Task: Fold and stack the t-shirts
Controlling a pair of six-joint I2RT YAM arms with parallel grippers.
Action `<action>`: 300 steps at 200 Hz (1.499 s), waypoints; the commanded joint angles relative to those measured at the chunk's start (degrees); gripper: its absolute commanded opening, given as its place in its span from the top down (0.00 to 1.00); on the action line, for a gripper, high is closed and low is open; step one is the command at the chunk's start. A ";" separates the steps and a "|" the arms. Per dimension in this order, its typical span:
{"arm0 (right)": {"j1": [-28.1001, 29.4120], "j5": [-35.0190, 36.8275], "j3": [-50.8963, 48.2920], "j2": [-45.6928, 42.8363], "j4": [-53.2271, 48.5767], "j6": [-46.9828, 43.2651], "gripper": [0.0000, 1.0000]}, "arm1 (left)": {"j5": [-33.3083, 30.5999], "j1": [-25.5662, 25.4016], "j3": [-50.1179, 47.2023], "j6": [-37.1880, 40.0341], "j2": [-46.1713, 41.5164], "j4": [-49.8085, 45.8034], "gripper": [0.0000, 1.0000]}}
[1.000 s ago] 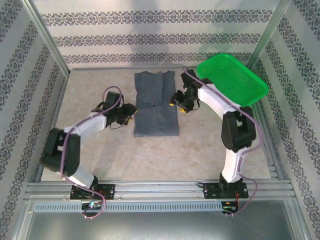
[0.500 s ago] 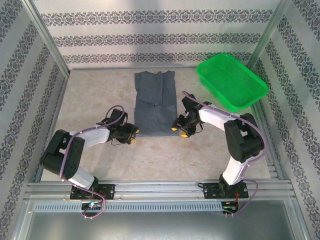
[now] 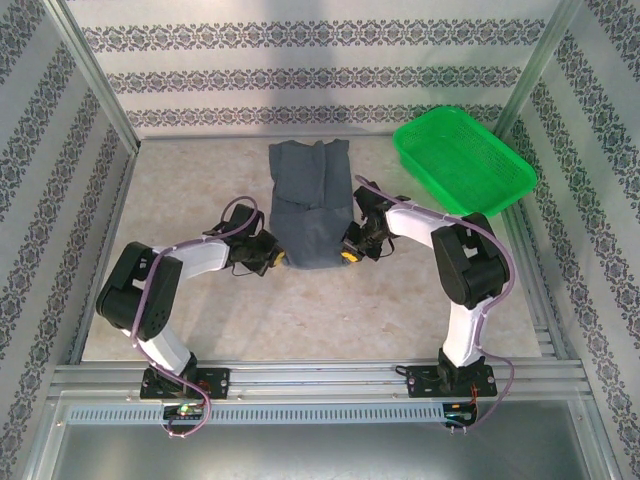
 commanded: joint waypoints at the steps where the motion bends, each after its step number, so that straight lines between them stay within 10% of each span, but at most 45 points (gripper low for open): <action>1: 1.34 0.72 -3.83 -5.39 -2.20 0.75 1.00 | 0.61 -0.83 -3.50 3.41 -6.07 -6.57 1.00; 85: 14.57 -4.64 -24.60 -26.42 -2.97 10.41 1.00 | 3.57 -8.09 -17.84 3.56 -34.89 -23.00 1.00; 134: 13.24 -1.19 -16.52 -33.07 -10.38 13.21 1.00 | -4.09 -8.18 -8.93 3.47 -41.10 -24.00 1.00; 186: 4.51 0.41 7.30 -22.39 -18.53 9.23 1.00 | -4.73 -2.24 6.80 4.41 -25.41 -14.36 1.00; 242: -5.72 -1.30 35.44 7.01 -15.24 8.07 1.00 | 0.48 7.67 35.27 8.71 10.27 -8.10 0.97; 270: -8.62 -4.15 67.63 28.27 -24.60 0.30 0.64 | 2.89 10.52 49.76 9.71 25.89 -10.99 0.56; 300: -9.88 -3.44 92.45 37.88 -38.06 -8.67 0.51 | -1.52 10.39 53.27 13.11 24.50 -20.31 0.53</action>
